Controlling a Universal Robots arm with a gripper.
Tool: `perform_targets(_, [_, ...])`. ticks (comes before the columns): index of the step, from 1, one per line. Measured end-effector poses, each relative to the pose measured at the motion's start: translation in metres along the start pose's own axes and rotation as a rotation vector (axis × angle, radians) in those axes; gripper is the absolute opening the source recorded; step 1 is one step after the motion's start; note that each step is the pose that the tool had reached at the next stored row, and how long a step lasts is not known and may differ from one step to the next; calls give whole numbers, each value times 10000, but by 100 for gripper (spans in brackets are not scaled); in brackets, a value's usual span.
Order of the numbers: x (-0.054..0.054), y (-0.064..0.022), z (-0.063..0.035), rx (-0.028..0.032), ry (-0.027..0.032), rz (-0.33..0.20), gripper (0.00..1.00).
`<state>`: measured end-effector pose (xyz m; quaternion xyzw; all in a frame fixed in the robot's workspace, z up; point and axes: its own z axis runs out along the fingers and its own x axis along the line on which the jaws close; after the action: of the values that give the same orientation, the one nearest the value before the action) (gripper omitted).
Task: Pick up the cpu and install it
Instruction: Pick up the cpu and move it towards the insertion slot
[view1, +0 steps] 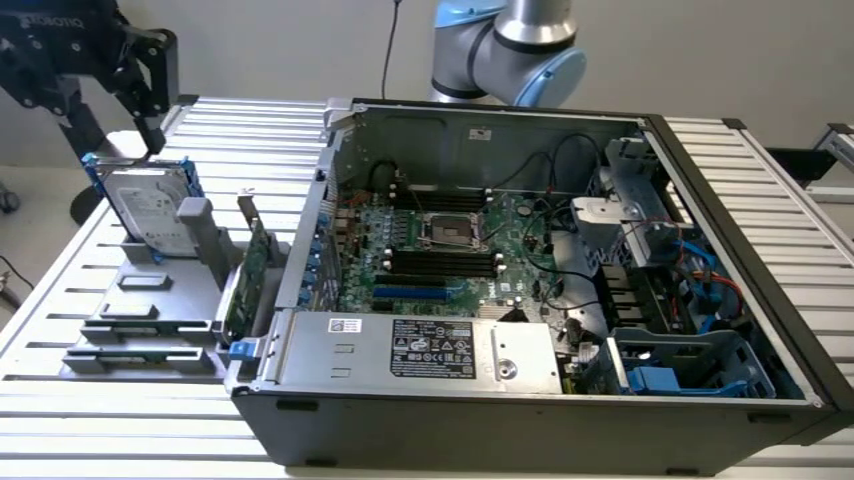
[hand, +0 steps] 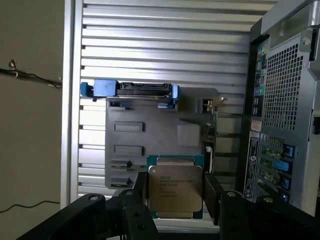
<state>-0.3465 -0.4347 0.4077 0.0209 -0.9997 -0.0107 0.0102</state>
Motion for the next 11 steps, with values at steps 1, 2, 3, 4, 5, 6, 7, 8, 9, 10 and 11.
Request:
perform_targets(1, [-28,-1,0,-2,0,-17,55])
perform_targets(2, [-55,-2,-1,-4,1,-35,55])
perform_targets(3, [-82,-4,-2,-6,1,-52,55])
perform_targets(4, [-109,-5,-2,-9,1,-71,55])
perform_targets(5, [-133,-6,-2,-12,1,-87,55])
perform_targets(6, [-156,-6,-3,-16,2,-103,55])
perform_targets(7, [-179,-7,-4,-22,2,-119,55])
perform_targets(8, [-199,-8,-4,-27,1,-135,55])
perform_targets(9, [-222,-9,-5,-33,0,-147,55])
perform_targets(10, [-247,-10,-5,-37,-2,-162,55])
perform_targets(11, [-269,-11,-5,-41,-3,-175,55])
